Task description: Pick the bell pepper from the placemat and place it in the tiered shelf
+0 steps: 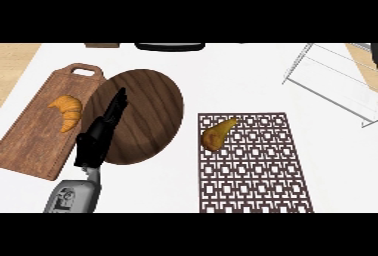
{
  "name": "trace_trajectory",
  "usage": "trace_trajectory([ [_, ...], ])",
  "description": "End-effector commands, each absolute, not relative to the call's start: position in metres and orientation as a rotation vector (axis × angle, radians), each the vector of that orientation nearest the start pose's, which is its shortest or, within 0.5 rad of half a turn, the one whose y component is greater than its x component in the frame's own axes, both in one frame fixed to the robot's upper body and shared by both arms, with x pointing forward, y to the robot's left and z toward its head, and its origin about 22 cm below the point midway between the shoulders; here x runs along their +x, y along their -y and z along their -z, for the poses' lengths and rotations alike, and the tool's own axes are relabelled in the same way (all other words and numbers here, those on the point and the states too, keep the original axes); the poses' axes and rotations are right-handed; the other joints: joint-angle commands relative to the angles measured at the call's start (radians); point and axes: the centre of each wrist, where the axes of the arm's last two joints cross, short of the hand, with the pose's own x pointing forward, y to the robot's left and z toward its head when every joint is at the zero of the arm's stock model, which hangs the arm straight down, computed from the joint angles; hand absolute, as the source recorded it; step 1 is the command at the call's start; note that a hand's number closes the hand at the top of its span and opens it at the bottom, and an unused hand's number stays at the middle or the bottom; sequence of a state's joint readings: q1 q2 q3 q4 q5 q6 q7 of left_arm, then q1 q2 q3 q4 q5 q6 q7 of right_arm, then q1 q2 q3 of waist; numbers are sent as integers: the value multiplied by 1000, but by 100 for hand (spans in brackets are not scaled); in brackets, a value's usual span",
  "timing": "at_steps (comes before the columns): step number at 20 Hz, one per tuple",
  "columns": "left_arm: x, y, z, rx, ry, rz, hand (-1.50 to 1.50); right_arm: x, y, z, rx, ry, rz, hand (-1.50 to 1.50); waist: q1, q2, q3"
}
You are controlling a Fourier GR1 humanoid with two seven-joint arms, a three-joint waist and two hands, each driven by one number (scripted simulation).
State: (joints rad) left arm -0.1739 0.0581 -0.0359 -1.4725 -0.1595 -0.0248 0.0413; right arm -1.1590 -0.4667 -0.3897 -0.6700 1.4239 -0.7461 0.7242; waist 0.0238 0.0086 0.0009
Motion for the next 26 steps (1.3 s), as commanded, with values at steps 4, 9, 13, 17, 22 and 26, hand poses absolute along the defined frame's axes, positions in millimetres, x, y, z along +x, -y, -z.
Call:
trace_trajectory([
  [4, 292, -199, -17, 103, 1574, 283, 0, 451, 334, -244, -1803, 1372, 353, 150, -7, -1, 0],
  [9, 286, -229, -17, 91, 1585, 254, 0, 443, 367, -238, -1953, 1011, 381, -150, -7, -2, -3],
  [13, 291, -214, -13, 96, 1566, 259, 0, 445, 347, -220, -1946, 978, 389, -150, -23, -8, -2],
  [17, 292, -217, -25, 109, 1575, 256, 0, 437, 367, -220, -1893, 1050, 510, -150, -15, -6, 0],
  [22, 282, -230, -8, 83, 1576, 258, 0, 439, 351, -245, -1794, 1175, 593, -150, -14, -7, -1],
  [26, 290, -235, -28, 103, 1559, 261, 0, 435, 340, -256, -1726, 1253, 566, -150, -24, -12, -1],
])
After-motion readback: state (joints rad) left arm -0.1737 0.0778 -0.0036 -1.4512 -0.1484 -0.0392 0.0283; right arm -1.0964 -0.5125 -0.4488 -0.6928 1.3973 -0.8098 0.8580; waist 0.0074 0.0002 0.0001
